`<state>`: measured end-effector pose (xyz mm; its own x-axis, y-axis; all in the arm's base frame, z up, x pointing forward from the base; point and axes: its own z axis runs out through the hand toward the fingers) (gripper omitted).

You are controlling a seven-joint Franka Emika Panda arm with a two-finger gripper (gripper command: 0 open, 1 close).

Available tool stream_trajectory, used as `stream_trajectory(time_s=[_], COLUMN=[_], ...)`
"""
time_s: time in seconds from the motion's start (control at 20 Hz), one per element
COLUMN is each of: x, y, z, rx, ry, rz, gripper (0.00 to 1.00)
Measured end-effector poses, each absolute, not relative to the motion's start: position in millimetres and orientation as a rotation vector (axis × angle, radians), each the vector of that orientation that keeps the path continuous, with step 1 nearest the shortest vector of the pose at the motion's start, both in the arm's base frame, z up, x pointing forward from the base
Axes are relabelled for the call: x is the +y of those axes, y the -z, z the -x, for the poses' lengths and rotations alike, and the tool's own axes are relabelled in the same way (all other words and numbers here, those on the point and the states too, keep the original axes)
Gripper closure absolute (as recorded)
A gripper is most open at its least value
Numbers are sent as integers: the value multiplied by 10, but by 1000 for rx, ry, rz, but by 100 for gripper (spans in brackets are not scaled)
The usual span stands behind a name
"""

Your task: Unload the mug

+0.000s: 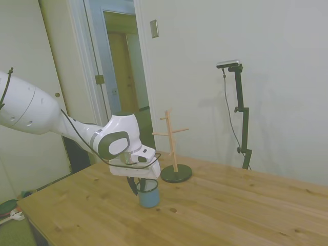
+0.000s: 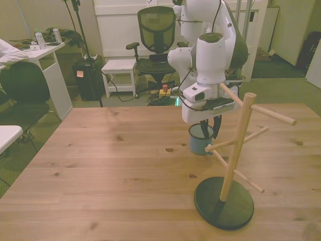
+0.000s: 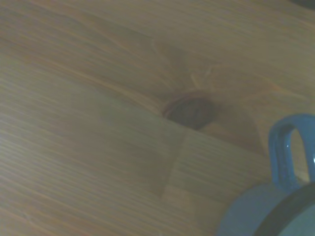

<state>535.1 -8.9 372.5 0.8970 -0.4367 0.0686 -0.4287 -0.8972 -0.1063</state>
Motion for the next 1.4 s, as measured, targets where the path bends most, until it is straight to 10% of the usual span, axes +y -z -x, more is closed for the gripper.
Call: stream_trajectory(time_s=[1.4], x=[52], y=[-4296], z=[-5076], rx=[526], ry=[456], rz=[2872], gripper=[0])
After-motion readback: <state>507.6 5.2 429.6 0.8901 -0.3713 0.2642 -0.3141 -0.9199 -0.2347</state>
